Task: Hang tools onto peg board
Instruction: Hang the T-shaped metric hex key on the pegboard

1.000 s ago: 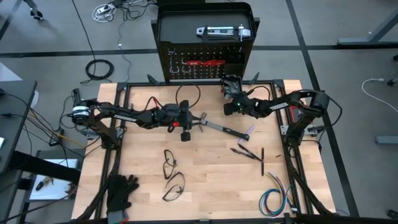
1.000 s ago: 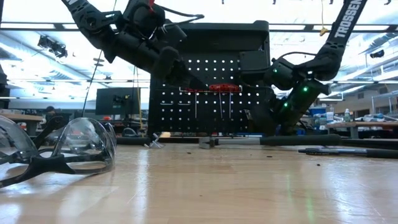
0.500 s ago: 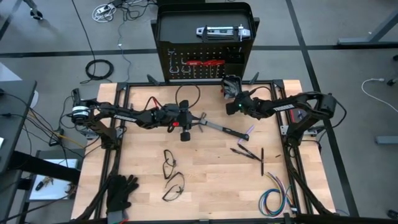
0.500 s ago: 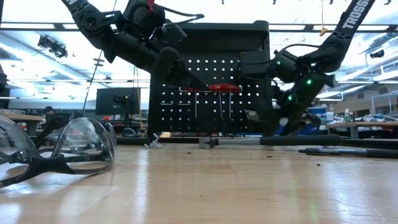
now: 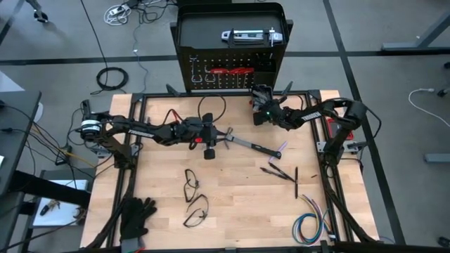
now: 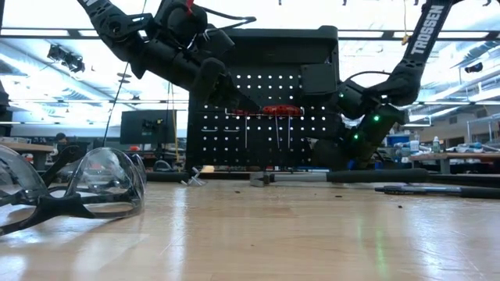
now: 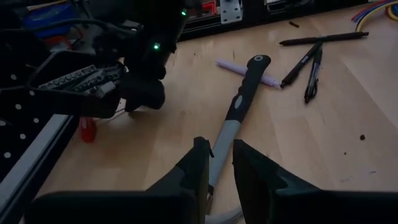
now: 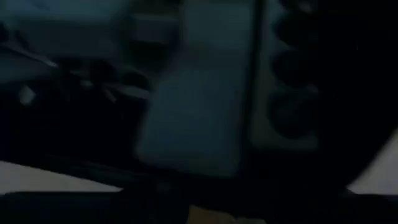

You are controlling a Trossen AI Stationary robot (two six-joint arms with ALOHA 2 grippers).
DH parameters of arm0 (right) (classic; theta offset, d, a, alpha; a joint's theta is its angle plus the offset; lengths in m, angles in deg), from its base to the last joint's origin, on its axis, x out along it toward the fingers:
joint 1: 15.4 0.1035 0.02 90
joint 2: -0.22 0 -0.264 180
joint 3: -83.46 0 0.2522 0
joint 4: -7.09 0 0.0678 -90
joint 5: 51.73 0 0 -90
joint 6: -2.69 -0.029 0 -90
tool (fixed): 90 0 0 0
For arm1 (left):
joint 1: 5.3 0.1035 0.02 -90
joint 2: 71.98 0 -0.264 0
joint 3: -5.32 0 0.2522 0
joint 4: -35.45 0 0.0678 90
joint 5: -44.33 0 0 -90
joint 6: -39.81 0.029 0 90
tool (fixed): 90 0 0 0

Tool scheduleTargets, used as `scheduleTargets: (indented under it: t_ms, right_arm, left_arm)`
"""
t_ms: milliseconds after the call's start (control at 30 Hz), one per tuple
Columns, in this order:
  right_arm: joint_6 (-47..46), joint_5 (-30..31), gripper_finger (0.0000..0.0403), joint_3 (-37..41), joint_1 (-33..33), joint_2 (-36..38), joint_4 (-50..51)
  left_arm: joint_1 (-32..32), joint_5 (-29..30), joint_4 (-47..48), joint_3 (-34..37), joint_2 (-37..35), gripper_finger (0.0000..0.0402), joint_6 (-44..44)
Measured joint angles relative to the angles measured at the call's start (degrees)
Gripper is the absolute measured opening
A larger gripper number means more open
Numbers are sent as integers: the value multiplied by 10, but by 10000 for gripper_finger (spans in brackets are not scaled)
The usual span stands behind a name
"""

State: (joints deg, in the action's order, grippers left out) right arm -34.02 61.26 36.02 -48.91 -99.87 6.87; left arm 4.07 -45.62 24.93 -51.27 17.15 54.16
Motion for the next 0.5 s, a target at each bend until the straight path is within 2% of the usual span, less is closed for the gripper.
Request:
scheduleTargets:
  t_ms: [233,500]
  right_arm:
    - [8,13,15,-4,24,-10,6]
    - [5,5,5,-5,48,-2,27]
  left_arm:
    - [0,3,4,0,0,72,0]
    - [0,10,15,0,0,72,0]
